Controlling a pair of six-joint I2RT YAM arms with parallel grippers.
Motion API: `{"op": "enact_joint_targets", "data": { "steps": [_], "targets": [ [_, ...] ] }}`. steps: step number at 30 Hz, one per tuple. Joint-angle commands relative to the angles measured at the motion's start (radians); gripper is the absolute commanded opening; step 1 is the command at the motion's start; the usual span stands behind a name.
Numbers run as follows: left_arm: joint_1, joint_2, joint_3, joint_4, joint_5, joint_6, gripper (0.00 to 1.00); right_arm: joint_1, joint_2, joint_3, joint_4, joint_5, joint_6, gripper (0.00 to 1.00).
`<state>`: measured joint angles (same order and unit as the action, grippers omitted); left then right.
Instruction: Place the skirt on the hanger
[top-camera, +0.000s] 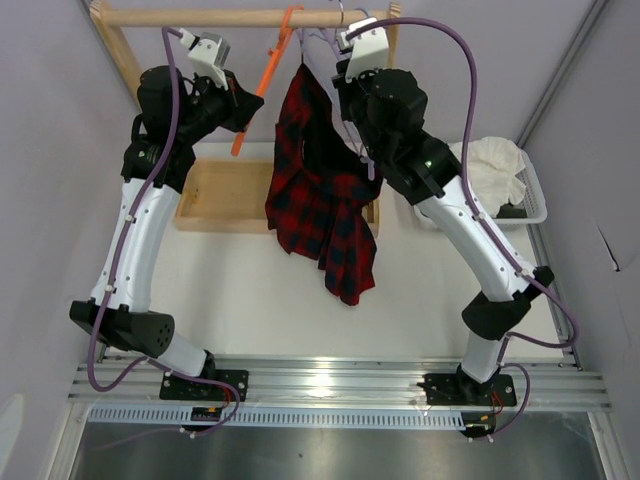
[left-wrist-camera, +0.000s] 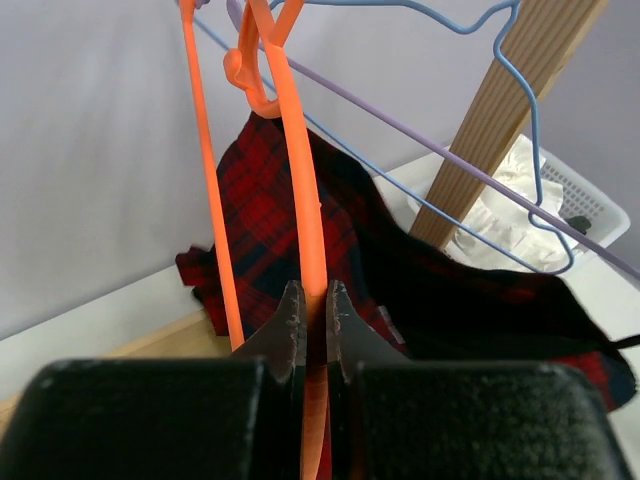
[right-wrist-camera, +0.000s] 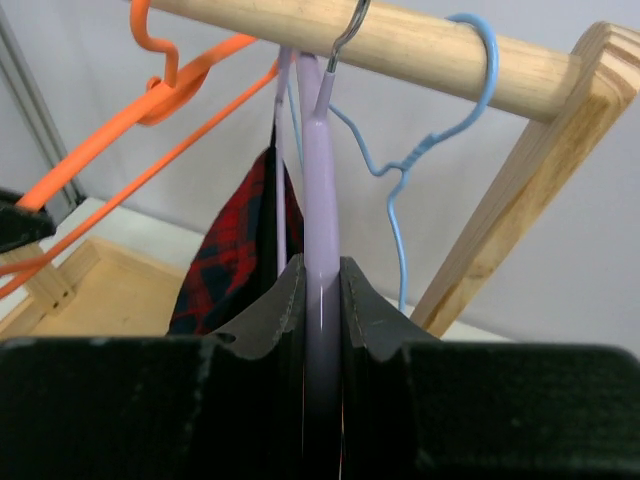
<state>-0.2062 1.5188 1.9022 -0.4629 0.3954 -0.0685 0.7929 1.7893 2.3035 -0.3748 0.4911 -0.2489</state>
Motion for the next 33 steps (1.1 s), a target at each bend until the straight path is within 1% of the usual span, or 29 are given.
{"op": "enact_joint_targets", "data": {
  "steps": [1, 3, 5, 11, 17, 18, 25, 29, 33],
  "targets": [
    [0.001, 0.001, 0.009, -0.063, 0.055, -0.025, 0.0, -0.038, 0.047, 0.164, 0.246, -0.009, -0.012, 0.0],
    [0.001, 0.0, 0.001, -0.059, 0.057, -0.028, 0.0, -0.05, 0.068, 0.203, 0.223, -0.011, -0.003, 0.0],
    [0.001, -0.002, -0.006, -0.057, 0.059, -0.03, 0.0, -0.064, 0.084, 0.201, 0.209, -0.013, 0.013, 0.0],
    [-0.001, -0.025, -0.037, -0.051, 0.068, -0.033, 0.0, -0.098, 0.068, 0.117, 0.228, -0.02, 0.063, 0.0],
    [0.001, -0.045, -0.043, -0.075, 0.068, -0.031, 0.0, -0.119, 0.097, 0.152, 0.205, -0.011, 0.069, 0.0],
    [0.001, -0.048, -0.042, -0.085, 0.085, -0.027, 0.0, -0.121, 0.102, 0.158, 0.198, -0.008, 0.069, 0.0],
    [0.002, -0.058, -0.035, -0.132, 0.089, -0.036, 0.0, -0.127, 0.116, 0.158, 0.186, 0.003, 0.066, 0.0],
    [0.001, -0.065, -0.037, -0.129, 0.091, -0.045, 0.0, -0.133, 0.116, 0.159, 0.16, 0.0, 0.076, 0.0],
    [0.002, -0.068, -0.028, -0.115, 0.066, -0.063, 0.0, -0.132, 0.075, 0.097, 0.148, -0.002, 0.097, 0.0]
  ]
}}
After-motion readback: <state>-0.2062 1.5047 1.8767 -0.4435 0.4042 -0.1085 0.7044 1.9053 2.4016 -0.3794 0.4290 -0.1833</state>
